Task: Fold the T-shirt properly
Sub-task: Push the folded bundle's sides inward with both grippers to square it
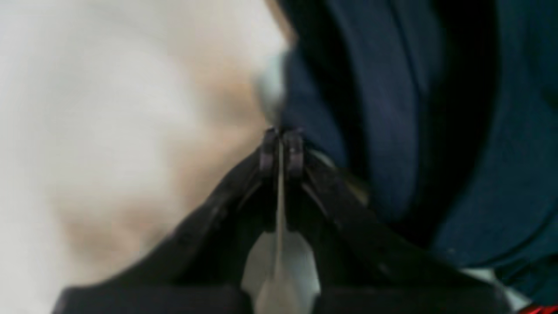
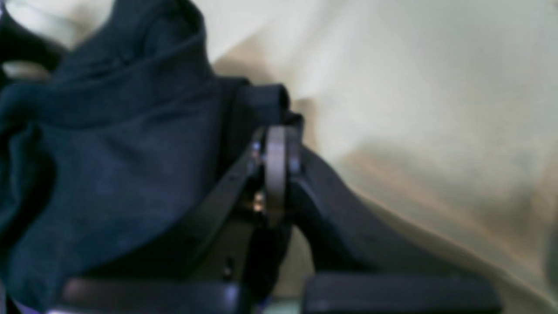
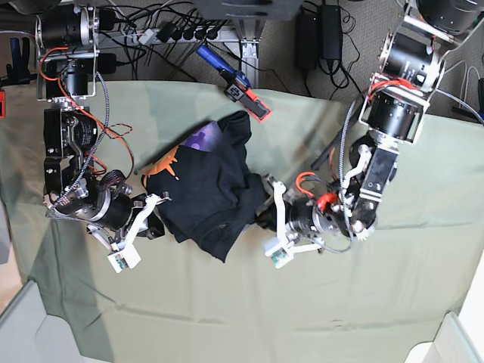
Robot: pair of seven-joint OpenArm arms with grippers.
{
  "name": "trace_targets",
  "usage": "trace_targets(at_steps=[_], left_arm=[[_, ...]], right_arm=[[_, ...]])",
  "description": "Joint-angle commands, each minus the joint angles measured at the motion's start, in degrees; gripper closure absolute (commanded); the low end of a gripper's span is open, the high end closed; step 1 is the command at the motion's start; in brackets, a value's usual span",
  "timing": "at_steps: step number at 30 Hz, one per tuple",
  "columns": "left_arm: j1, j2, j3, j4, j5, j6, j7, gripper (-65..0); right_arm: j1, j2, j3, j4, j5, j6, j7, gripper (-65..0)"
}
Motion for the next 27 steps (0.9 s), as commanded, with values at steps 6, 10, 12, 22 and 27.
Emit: trace_targets(at_steps=[6,10,12,22,27], left_arm=[[-3.4,-0.5,-6.1,0.9,-6.1,-1.6,3.8,-2.4],[-2.3,-3.1,-7.9,1.0,-15.6,-1.8,10.1,-2.4],[-0.9,-4.6,-8.1,1.9,-20.2,-1.8,12.9,-2.4],[12.3,-9.6,-8.2,14.4,-20.9,-1.8,14.3,-2.4],[15.2,-10.1,-8.2,15.5,-20.9,-1.8,14.3,-2.4]], right_arm=[[-1.4,2.6,0.4,0.9,0.5,4.5,1.1,0.0],[-4.5,3.6,0.4,0.9,1.2,4.5,1.1,0.0],[-5.9,4.2,0.4,0.9,3.8,4.5,1.0,0.0],[-10.9,3.6,0.4,1.2,17.0,4.6,-4.5,0.0],[-12.3,3.6,0.4,2.2,18.5,4.6,-5.4,0.0]])
